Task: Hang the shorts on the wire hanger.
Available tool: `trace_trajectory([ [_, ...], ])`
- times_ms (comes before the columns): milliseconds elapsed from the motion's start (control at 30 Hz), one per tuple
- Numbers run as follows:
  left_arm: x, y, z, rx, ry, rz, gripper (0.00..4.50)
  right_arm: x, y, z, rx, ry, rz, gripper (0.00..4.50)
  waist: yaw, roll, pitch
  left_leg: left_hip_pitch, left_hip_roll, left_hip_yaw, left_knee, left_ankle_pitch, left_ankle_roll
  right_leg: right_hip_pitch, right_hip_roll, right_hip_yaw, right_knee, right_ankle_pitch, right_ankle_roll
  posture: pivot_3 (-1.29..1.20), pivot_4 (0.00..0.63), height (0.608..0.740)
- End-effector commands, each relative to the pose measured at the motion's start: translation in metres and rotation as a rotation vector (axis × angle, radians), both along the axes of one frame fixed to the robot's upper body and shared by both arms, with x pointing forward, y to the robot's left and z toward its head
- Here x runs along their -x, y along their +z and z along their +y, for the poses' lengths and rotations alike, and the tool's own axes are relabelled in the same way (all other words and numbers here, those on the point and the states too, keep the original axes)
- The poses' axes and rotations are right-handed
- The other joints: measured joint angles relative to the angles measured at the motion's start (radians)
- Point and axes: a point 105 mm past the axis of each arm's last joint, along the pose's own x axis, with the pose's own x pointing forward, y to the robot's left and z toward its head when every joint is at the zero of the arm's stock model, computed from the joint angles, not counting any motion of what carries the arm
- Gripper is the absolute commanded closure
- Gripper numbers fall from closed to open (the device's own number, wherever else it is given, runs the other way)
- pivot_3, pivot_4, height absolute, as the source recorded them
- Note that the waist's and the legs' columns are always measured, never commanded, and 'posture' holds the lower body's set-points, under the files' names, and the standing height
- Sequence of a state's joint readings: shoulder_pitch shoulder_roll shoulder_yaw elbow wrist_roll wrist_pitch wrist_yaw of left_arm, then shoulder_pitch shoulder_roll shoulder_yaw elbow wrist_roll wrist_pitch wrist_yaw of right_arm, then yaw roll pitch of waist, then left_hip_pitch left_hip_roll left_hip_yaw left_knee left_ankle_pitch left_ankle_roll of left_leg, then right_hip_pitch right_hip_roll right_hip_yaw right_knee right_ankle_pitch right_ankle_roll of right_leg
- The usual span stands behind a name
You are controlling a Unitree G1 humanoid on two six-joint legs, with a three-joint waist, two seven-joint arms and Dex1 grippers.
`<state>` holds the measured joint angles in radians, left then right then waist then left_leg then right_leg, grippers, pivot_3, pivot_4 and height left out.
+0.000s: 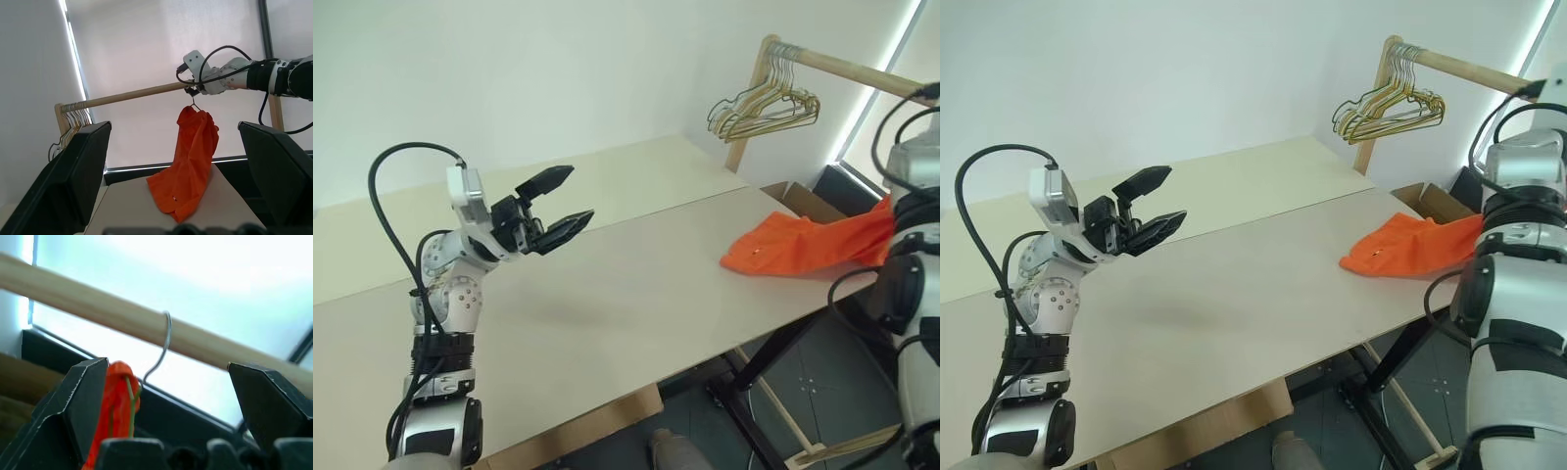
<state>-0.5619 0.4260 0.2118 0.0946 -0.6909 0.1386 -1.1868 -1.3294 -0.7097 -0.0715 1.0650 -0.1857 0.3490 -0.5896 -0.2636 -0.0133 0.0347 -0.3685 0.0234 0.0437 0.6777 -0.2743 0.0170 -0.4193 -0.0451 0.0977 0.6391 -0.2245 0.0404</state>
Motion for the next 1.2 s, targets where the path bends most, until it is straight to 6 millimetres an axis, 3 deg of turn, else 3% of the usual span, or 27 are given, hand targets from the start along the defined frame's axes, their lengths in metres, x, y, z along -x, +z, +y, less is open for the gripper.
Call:
trace_trajectory([
  [33, 0.002, 0.009, 0.004, -0.005, 0.031, -0.042, 0.00, -0.003, 0.036, 0.032, 0.249, 0.075, -0.097, 0.03, 0.000, 0.000, 0.000, 0.000, 0.000, 0.000, 0.000, 0.000, 0.000, 0.000, 0.000, 0.000, 0.000, 0.000, 0.000, -0.13, 0.000, 0.740],
  [100, 0.003, 0.007, 0.011, -0.013, 0.079, -0.050, 0.00, -0.020, 0.032, 0.058, 0.279, 0.240, -0.072, 0.03, -0.001, 0.000, 0.000, 0.000, 0.000, 0.000, 0.000, 0.000, 0.000, 0.000, 0.000, 0.000, 0.001, 0.000, 0.000, -0.12, 0.000, 0.740],
  [167, 0.003, 0.009, 0.023, 0.008, 0.161, -0.057, 0.00, -0.039, 0.021, 0.091, 0.234, 0.523, -0.039, 0.03, -0.003, 0.000, 0.000, 0.000, 0.000, 0.000, 0.000, 0.000, 0.000, 0.001, 0.000, 0.001, 0.001, 0.000, 0.000, -0.12, 0.000, 0.740],
  [267, 0.003, 0.004, 0.040, -0.042, 0.221, 0.015, 0.00, -0.048, 0.008, 0.130, 0.167, 0.840, 0.012, 0.03, -0.001, 0.000, 0.000, 0.001, 0.001, -0.002, 0.001, 0.000, 0.000, 0.001, 0.001, 0.000, 0.002, 0.001, 0.000, -0.10, 0.000, 0.740],
  [333, 0.005, -0.013, 0.056, -0.156, 0.309, 0.059, 0.00, -0.044, -0.005, 0.164, 0.243, 1.069, 0.091, 0.03, 0.006, 0.000, 0.000, 0.002, 0.002, -0.004, 0.002, 0.000, 0.000, 0.000, 0.002, -0.002, 0.003, 0.002, 0.000, -0.08, 0.000, 0.740],
  [400, 0.006, -0.024, 0.066, -0.225, 0.372, 0.082, 0.00, -0.036, -0.015, 0.184, 0.296, 1.211, 0.132, 0.03, 0.019, 0.000, 0.000, 0.001, 0.003, -0.005, 0.002, 0.000, 0.000, -0.001, 0.002, -0.003, 0.001, 0.002, -0.001, -0.08, 0.000, 0.740],
  [500, 0.007, -0.034, 0.078, -0.261, 0.467, 0.101, 0.00, -0.030, -0.031, 0.203, 0.308, 1.342, 0.201, 0.03, 0.047, 0.000, 0.000, 0.000, 0.004, -0.005, 0.002, 0.000, 0.000, -0.001, 0.000, -0.004, 0.001, 0.001, 0.000, -0.03, 0.000, 0.740],
  [633, 0.018, -0.044, 0.086, -0.284, 0.587, 0.104, 0.00, -0.018, -0.072, 0.244, 0.487, 1.495, 0.370, 0.03, 0.079, -0.001, -0.001, 0.001, 0.005, -0.005, 0.002, 0.000, 0.000, -0.002, 0.000, -0.004, 0.001, 0.002, 0.000, 0.01, 0.000, 0.740],
  [867, 0.040, -0.045, 0.089, -0.260, 0.601, 0.187, 0.00, -0.005, -0.110, 0.278, 0.555, 1.664, 0.422, 0.03, 0.159, -0.002, -0.001, 0.001, 0.006, -0.003, 0.001, 0.000, 0.000, -0.003, 0.001, -0.004, 0.002, 0.003, -0.002, 0.14, 0.000, 0.740],
  [1000, 0.053, -0.057, 0.088, -0.287, 0.597, 0.231, 0.00, 0.005, -0.136, 0.273, 0.599, 1.731, 0.556, 0.03, 0.225, -0.003, -0.002, 0.001, 0.005, -0.002, 0.001, 0.000, 0.000, -0.003, 0.002, -0.005, 0.001, 0.003, -0.002, 0.18, 0.000, 0.740],
  [1200, 0.062, -0.062, 0.086, -0.289, 0.585, 0.252, 0.00, 0.015, -0.159, 0.259, 0.628, 1.761, 0.682, 0.03, 0.303, -0.005, -0.002, 0.000, 0.005, 0.005, 0.001, 0.000, 0.000, -0.004, 0.002, -0.008, -0.001, 0.003, -0.004, 0.20, 0.000, 0.740],
])
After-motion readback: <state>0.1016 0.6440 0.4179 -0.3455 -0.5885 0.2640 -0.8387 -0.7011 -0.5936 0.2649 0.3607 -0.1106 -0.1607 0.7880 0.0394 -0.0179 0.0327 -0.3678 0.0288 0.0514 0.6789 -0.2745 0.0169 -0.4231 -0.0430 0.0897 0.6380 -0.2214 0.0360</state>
